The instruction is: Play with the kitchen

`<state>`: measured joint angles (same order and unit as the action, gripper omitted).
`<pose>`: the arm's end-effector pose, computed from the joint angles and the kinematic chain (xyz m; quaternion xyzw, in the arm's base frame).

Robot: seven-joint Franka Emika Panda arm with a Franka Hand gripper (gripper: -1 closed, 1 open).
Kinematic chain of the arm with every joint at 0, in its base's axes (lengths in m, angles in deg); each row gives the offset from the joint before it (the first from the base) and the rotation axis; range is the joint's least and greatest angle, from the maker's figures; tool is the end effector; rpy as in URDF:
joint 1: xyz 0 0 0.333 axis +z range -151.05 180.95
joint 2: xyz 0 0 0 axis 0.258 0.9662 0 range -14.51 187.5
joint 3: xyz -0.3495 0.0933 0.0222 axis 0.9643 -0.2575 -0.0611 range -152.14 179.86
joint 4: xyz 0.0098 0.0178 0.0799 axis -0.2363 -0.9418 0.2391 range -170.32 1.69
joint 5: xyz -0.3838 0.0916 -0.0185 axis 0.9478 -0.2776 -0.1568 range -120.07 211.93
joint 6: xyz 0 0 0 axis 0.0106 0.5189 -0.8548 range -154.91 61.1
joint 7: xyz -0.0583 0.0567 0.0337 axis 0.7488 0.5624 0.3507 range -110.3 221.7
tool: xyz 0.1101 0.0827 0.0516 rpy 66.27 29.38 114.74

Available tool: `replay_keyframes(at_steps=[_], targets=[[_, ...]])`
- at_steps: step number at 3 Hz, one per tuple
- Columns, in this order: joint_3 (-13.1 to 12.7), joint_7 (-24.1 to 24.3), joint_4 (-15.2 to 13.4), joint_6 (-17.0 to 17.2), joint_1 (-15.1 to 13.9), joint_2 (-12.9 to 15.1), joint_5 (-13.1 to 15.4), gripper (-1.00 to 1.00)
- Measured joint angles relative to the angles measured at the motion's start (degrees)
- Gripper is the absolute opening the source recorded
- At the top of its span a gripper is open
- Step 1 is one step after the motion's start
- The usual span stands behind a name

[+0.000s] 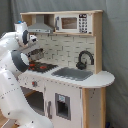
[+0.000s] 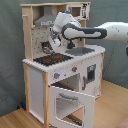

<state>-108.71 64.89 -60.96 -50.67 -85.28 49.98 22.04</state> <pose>0.5543 0.5143 0.5764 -0.9636 -0.1781 -0.1989 0.0124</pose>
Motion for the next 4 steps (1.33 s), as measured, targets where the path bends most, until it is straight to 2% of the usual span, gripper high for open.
replay_keyframes(at_steps=[1,3,4], targets=[[-3.3,-2.7,0.0,4.1,-0.5,-0.4,-0.1,-1.00],[1.1,-2.5,-0.5,15.0,-0.8,2.4,0.0,-1.00],[2.2,-1.5,-4.0,19.3,-1.2,2.4,0.0,-1.00]])
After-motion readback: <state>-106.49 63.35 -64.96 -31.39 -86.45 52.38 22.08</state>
